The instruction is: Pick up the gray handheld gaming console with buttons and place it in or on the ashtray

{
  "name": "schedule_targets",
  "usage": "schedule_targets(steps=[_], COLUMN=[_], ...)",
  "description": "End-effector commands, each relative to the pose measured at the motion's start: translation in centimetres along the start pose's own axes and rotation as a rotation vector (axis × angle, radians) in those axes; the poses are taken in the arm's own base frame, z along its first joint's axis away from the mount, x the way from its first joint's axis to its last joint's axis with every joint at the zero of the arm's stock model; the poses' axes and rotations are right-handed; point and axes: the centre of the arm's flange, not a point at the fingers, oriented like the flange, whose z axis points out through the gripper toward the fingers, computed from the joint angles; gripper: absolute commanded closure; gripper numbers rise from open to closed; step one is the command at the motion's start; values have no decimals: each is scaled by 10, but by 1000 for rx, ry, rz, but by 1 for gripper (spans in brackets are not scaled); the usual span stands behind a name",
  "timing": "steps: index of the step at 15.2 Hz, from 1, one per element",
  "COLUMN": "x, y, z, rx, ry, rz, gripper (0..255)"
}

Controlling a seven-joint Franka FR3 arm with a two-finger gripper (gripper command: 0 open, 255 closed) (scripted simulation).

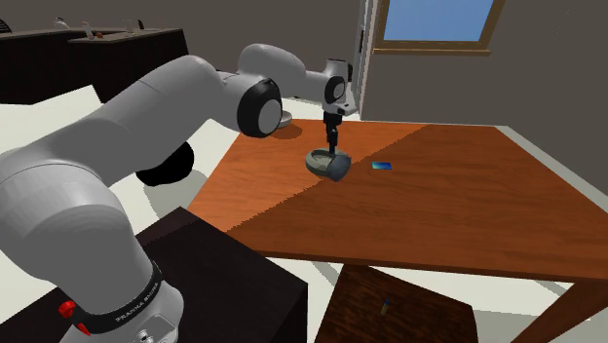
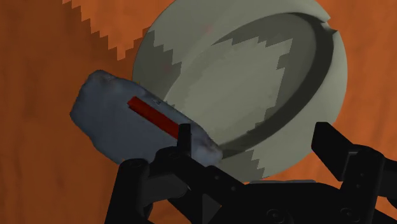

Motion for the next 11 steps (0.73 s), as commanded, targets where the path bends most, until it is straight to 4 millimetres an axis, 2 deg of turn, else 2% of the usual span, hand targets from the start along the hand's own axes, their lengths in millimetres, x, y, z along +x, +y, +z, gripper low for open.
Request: schedule_targets(steps=[1,3,11], x=[1,0,1], y=[1,1,1], z=[-21,-45,-45], rx=[0,0,0], ry=[0,0,0], rz=[0,0,0], gripper=[0,0,0])
